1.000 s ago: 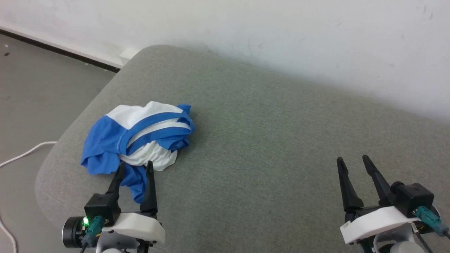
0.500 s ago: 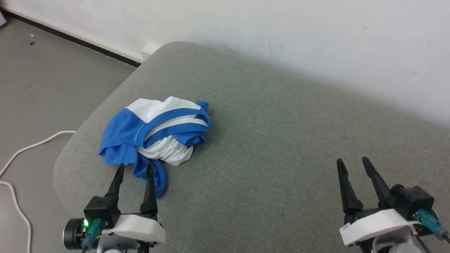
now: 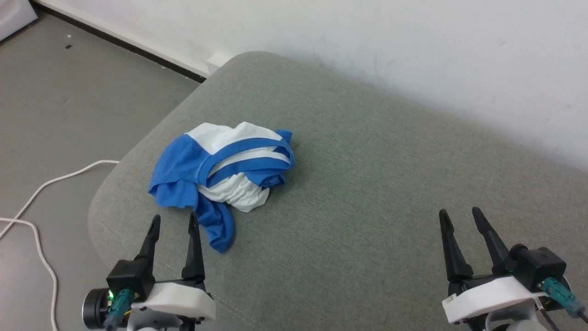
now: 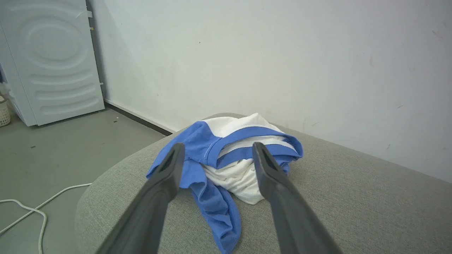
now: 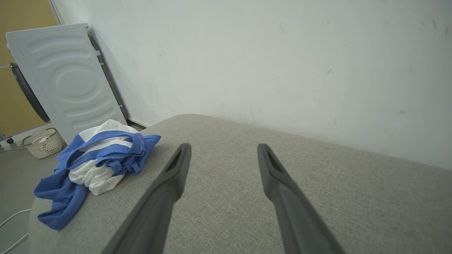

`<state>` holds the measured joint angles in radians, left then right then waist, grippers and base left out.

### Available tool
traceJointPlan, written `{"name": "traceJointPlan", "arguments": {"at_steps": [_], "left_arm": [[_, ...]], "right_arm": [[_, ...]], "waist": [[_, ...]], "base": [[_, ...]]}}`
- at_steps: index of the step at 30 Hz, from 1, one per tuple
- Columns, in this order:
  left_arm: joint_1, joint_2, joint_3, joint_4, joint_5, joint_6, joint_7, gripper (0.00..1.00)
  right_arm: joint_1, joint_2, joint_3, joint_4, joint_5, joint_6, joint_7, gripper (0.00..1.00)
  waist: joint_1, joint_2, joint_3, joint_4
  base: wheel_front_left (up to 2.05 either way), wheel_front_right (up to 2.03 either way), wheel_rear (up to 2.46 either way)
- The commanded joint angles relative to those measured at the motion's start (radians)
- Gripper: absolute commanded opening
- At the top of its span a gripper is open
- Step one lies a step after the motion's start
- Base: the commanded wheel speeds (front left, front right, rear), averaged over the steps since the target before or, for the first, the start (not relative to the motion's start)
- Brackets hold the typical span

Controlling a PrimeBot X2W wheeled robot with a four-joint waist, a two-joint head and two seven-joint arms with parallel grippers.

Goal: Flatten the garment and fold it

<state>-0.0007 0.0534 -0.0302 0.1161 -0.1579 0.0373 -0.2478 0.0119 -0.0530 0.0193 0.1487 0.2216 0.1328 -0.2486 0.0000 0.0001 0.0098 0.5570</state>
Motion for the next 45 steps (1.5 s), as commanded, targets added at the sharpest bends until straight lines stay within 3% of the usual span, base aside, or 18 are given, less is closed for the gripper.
{"name": "traceJointPlan", "arguments": {"at_steps": [1,13,20,29,36,45], "left_arm": [[0.019,-0.003,-0.003,0.007,-0.007,0.007,-0.012,1.00],[0.021,-0.003,-0.005,0.015,-0.017,0.005,-0.014,1.00],[-0.052,-0.003,-0.001,0.060,-0.175,-0.027,-0.010,1.00],[-0.370,0.082,0.051,0.188,-0.334,-0.117,0.192,1.00],[-0.525,0.173,0.034,0.333,-0.379,-0.130,0.449,1.00],[-0.592,0.192,0.022,0.457,-0.422,-0.111,0.626,1.00]], "right_arm": [[0.013,0.003,0.000,0.007,0.009,-0.002,-0.011,1.00],[0.020,0.003,0.003,0.009,0.014,-0.002,-0.013,1.00],[0.013,0.003,0.004,0.006,0.007,-0.002,-0.013,1.00],[-0.047,0.003,-0.006,-0.005,-0.050,-0.002,-0.013,1.00],[-0.088,0.003,-0.035,-0.013,-0.095,-0.002,-0.013,1.00],[-0.143,0.003,-0.049,-0.023,-0.112,-0.002,-0.013,1.00]], "waist": [[0.0000,-0.0001,0.002,0.010],[0.0000,-0.0001,-0.002,0.015],[0.0000,-0.0001,0.020,0.010],[0.0000,-0.0001,0.149,-0.063],[0.0000,-0.0001,0.258,-0.136],[0.0000,-0.0001,0.336,-0.200]], "base": [[0.00,0.00,0.00],[0.00,0.00,0.00],[0.00,0.00,0.00],[0.00,0.00,0.00],[0.00,0.00,0.00],[0.00,0.00,0.00]]}}
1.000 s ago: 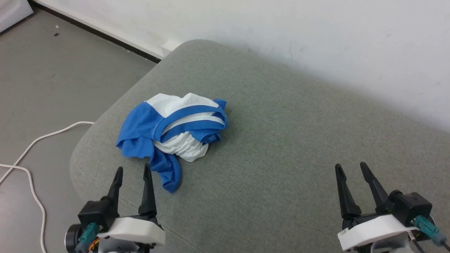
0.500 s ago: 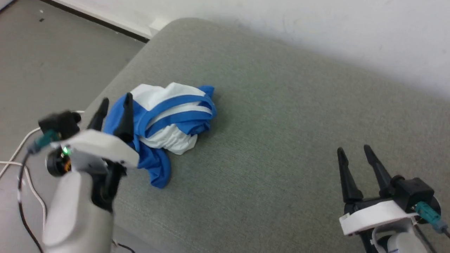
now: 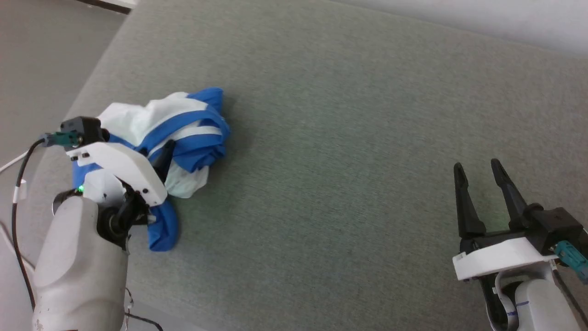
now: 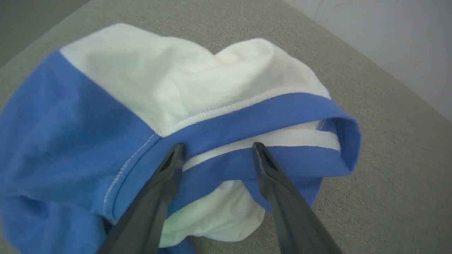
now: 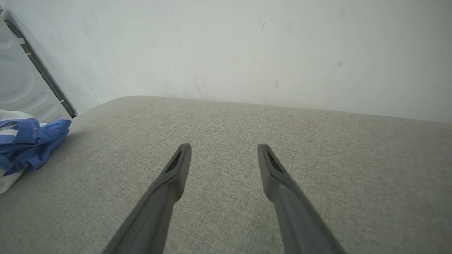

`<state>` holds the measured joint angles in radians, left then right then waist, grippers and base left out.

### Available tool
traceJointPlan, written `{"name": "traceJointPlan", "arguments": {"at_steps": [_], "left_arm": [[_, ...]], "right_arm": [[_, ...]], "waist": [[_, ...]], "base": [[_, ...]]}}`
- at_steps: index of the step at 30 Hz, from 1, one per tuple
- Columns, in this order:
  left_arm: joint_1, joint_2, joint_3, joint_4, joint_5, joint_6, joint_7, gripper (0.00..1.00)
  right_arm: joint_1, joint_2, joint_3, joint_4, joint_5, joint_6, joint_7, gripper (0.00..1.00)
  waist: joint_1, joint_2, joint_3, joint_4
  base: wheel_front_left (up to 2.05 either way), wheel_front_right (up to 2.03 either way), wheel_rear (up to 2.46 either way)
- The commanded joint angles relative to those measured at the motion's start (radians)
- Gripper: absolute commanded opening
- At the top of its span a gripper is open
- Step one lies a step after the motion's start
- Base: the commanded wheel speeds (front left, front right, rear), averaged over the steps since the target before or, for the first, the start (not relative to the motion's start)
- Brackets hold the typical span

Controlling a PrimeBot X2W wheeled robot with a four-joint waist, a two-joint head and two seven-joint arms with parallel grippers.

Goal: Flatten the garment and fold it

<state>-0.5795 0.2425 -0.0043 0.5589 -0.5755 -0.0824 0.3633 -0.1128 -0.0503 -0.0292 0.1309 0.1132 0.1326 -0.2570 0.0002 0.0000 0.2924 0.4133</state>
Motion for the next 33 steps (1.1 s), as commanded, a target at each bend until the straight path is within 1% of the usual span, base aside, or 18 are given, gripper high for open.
{"name": "traceJointPlan", "arguments": {"at_steps": [1,5,9,10,11,13,16,20,21,22,27,30,33], "left_arm": [[-0.014,0.002,-0.007,0.026,-0.007,0.014,0.032,1.00],[-0.018,0.000,-0.020,0.060,-0.007,0.034,0.081,1.00],[-0.016,0.006,-0.040,0.089,0.007,0.063,0.135,1.00],[-0.017,0.012,-0.041,0.087,0.015,0.069,0.129,0.45],[-0.017,0.016,-0.041,0.084,0.021,0.076,0.118,0.00],[-0.016,0.017,-0.042,0.088,0.019,0.076,0.118,0.00],[-0.015,0.016,-0.023,0.078,0.010,0.084,0.075,0.00],[-0.025,0.018,0.014,0.046,0.001,0.093,-0.029,0.00],[-0.025,0.018,0.014,0.046,0.001,0.093,-0.029,0.00],[-0.030,0.020,0.018,0.035,0.003,0.090,-0.054,0.00],[-0.082,0.025,0.037,-0.060,-0.003,0.060,-0.161,0.00],[-0.135,0.030,0.033,-0.132,-0.008,0.041,-0.176,0.00],[-0.207,0.035,0.015,-0.199,-0.017,0.020,-0.154,0.00]], "right_arm": [[-0.022,0.000,0.001,-0.005,-0.002,-0.002,-0.005,1.00],[-0.032,0.000,0.005,-0.002,0.003,-0.002,-0.005,1.00],[-0.035,0.000,0.006,0.001,0.008,-0.002,-0.005,1.00],[-0.034,0.000,0.006,0.003,0.009,-0.002,-0.005,1.00],[-0.034,0.000,0.006,0.004,0.011,-0.002,-0.005,1.00],[-0.032,0.000,0.005,0.008,0.014,-0.002,-0.005,1.00],[-0.029,0.000,0.004,0.016,0.022,-0.002,-0.005,1.00],[-0.021,0.000,0.005,0.024,0.034,-0.002,-0.005,1.00],[-0.021,0.000,0.005,0.024,0.034,-0.002,-0.005,1.00],[-0.019,0.000,0.006,0.026,0.037,-0.002,-0.005,1.00],[-0.002,0.000,0.011,0.039,0.057,-0.002,-0.005,1.00],[0.006,0.000,0.019,0.048,0.078,-0.002,-0.005,1.00],[0.017,0.000,0.022,0.055,0.102,-0.002,-0.005,1.00]], "waist": [[-0.0002,0.0000,0.057,-0.062],[-0.0002,0.0000,0.062,-0.076],[-0.0002,0.0000,0.059,-0.083],[-0.0002,0.0000,0.057,-0.084],[-0.0002,0.0000,0.055,-0.084],[-0.0002,0.0000,0.047,-0.084],[-0.0002,0.0000,0.030,-0.082],[-0.0002,0.0000,0.001,-0.074],[-0.0002,0.0000,0.001,-0.074],[-0.0002,0.0000,-0.008,-0.071],[-0.0002,0.0000,-0.063,-0.060],[-0.0002,0.0000,-0.102,-0.068],[-0.0002,0.0000,-0.137,-0.086]], "base": [[0.00,0.00,0.00],[0.00,0.00,0.00],[0.00,0.00,0.00],[0.00,0.00,0.00],[0.00,0.00,0.00],[0.00,0.00,0.00],[0.00,0.00,0.00],[0.00,0.00,0.00],[0.00,0.00,0.00],[0.00,0.00,0.00],[0.00,0.00,0.00],[0.00,0.00,0.00],[0.00,0.00,0.00]]}}
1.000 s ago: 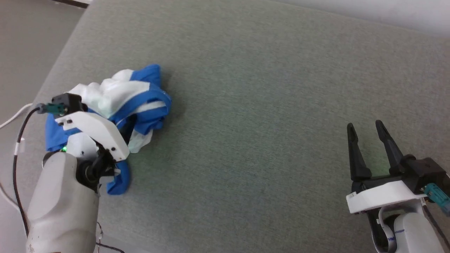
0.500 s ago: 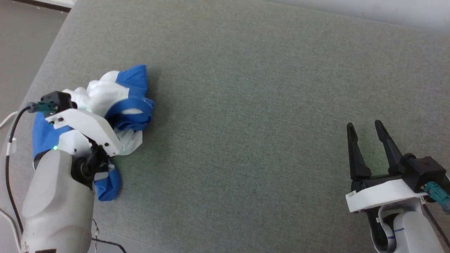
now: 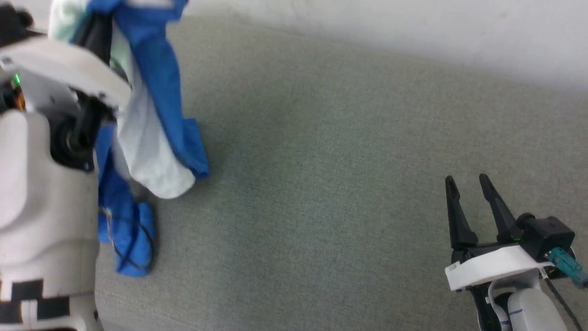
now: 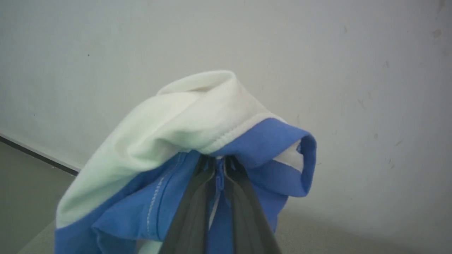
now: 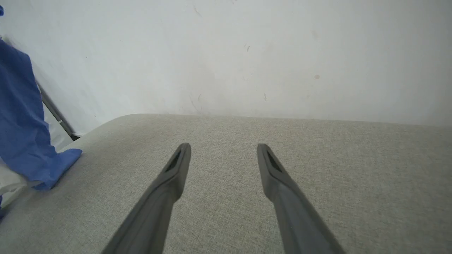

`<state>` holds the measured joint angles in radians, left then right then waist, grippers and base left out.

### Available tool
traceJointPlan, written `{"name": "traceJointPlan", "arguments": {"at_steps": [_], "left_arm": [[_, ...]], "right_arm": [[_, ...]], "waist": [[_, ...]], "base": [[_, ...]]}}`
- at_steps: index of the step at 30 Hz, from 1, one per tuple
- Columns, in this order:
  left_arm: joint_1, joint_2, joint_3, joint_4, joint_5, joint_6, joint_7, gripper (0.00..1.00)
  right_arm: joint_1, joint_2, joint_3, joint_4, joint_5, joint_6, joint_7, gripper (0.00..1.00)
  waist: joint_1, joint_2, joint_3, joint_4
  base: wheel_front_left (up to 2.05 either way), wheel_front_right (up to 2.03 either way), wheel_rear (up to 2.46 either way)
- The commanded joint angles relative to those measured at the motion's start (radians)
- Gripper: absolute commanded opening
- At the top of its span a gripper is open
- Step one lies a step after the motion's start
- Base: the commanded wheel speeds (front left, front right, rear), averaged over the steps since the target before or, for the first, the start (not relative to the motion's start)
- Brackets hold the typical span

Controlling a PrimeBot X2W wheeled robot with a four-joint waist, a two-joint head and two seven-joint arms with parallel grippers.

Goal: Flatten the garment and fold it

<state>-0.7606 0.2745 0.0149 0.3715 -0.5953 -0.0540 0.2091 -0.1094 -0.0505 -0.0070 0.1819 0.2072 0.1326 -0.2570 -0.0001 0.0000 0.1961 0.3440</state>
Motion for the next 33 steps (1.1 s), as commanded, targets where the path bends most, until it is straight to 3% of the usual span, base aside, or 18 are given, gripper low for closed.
{"name": "traceJointPlan", "arguments": {"at_steps": [1,9,18,24,33], "left_arm": [[-0.054,0.003,-0.010,-0.028,0.000,-0.012,0.011,0.00],[-0.296,-0.002,-0.109,-0.088,0.041,-0.032,0.083,0.00],[-0.412,-0.056,-0.181,0.000,0.036,-0.052,0.079,0.00],[-0.291,-0.130,-0.257,0.066,0.001,-0.065,0.074,0.00],[0.071,-0.206,-0.429,0.157,-0.061,-0.073,0.092,0.00]], "right_arm": [[0.018,0.000,0.003,0.008,0.015,-0.002,-0.005,1.00],[0.052,0.000,0.005,0.027,0.052,-0.002,-0.005,1.00],[0.089,0.000,-0.019,0.035,0.045,-0.002,-0.005,1.00],[0.105,0.000,-0.030,0.033,0.046,-0.002,-0.005,1.00],[0.114,0.000,-0.021,0.035,0.053,-0.002,-0.005,1.00]], "waist": [[0.0001,0.0000,-0.052,-0.026],[0.0001,0.0000,-0.117,-0.147],[0.0001,0.0000,-0.151,-0.287],[0.0001,0.0000,-0.150,-0.324],[0.0001,0.0000,-0.150,-0.325]], "base": [[0.00,0.00,0.00],[0.00,0.00,0.00],[0.00,0.00,0.00],[0.00,0.00,0.00],[0.00,0.00,0.00]]}}
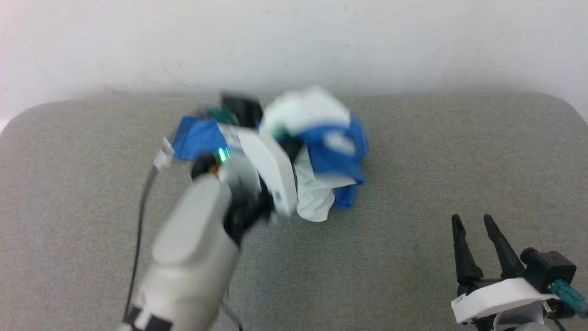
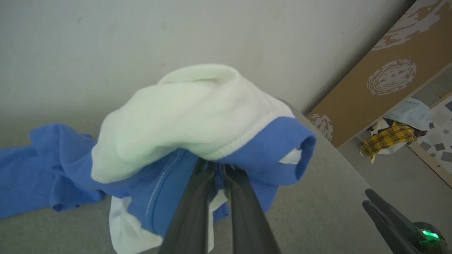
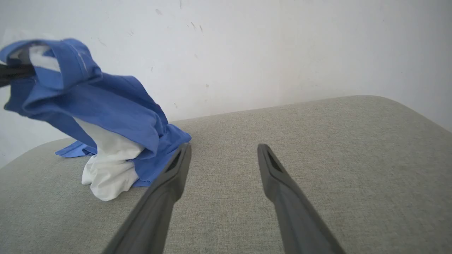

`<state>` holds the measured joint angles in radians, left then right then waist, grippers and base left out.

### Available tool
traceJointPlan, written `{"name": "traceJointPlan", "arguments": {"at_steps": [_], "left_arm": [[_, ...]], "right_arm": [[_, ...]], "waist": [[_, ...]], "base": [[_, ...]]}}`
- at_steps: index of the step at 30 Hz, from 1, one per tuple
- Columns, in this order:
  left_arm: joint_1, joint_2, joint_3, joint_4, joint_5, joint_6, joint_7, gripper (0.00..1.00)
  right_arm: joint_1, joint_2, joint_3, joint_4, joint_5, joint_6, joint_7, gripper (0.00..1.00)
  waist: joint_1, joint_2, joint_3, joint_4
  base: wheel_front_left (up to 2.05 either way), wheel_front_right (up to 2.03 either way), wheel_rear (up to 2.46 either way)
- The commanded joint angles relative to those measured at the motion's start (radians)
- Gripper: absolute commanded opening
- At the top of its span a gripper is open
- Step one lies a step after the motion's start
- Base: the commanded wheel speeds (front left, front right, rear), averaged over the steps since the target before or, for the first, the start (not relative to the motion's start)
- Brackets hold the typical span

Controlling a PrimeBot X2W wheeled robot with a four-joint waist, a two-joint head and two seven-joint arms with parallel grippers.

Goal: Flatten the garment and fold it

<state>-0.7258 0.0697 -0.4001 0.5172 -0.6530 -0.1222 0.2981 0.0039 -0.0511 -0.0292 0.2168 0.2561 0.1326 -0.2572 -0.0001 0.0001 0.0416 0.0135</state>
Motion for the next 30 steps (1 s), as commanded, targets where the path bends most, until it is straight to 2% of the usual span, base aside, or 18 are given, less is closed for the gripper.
{"name": "traceJointPlan", "arguments": {"at_steps": [1,7,11,12,13,14,20,23,27,30], "left_arm": [[0.078,-0.004,-0.037,0.033,-0.006,-0.004,0.024,0.00],[0.262,-0.012,-0.164,0.133,-0.014,-0.003,0.157,0.00],[0.315,-0.016,-0.179,0.135,-0.060,0.015,0.209,0.00],[0.317,-0.017,-0.169,0.122,-0.073,0.025,0.201,0.17],[0.316,-0.017,-0.158,0.105,-0.084,0.033,0.192,0.56],[0.315,-0.017,-0.141,0.085,-0.102,0.038,0.183,1.00],[0.319,-0.002,-0.010,-0.090,-0.249,0.050,0.191,1.00],[0.328,0.043,0.055,-0.199,-0.287,0.071,0.197,1.00],[0.344,0.104,0.163,-0.331,-0.272,0.123,0.101,1.00],[0.361,0.129,0.215,-0.371,-0.234,0.134,-0.001,1.00]], "right_arm": [[-0.002,0.001,0.004,0.001,0.003,-0.002,-0.005,1.00],[-0.008,0.001,0.010,0.002,0.005,-0.002,-0.005,1.00],[-0.006,0.001,0.015,0.007,0.011,-0.002,-0.005,1.00],[-0.005,0.001,0.016,0.008,0.012,-0.002,-0.005,1.00],[-0.004,0.001,0.015,0.008,0.013,-0.002,-0.005,1.00],[-0.002,0.001,0.014,0.009,0.014,-0.002,-0.005,1.00],[0.004,0.001,0.002,0.017,0.018,-0.002,-0.005,1.00],[0.010,0.001,-0.007,0.020,0.019,-0.002,-0.005,1.00],[0.017,0.001,-0.012,0.024,0.023,-0.002,-0.005,1.00],[0.018,0.001,-0.012,0.026,0.025,-0.002,-0.005,1.00]], "waist": [[0.0001,-0.0001,0.006,0.008],[0.0001,-0.0001,0.011,0.029],[0.0001,-0.0001,0.008,0.048],[0.0001,-0.0001,0.007,0.052],[0.0001,-0.0001,0.004,0.057],[0.0001,-0.0001,0.001,0.061],[0.0001,-0.0001,-0.026,0.086],[0.0001,-0.0001,-0.045,0.100],[0.0001,-0.0001,-0.066,0.113],[0.0001,-0.0001,-0.075,0.115]], "base": [[0.00,0.00,0.00],[0.00,0.00,0.00],[0.00,0.00,0.00],[0.00,0.00,0.00],[0.00,0.00,0.00],[0.00,0.00,0.00],[0.00,0.00,0.00],[0.00,0.00,0.00],[0.00,0.00,0.00],[0.00,0.00,0.00]]}}
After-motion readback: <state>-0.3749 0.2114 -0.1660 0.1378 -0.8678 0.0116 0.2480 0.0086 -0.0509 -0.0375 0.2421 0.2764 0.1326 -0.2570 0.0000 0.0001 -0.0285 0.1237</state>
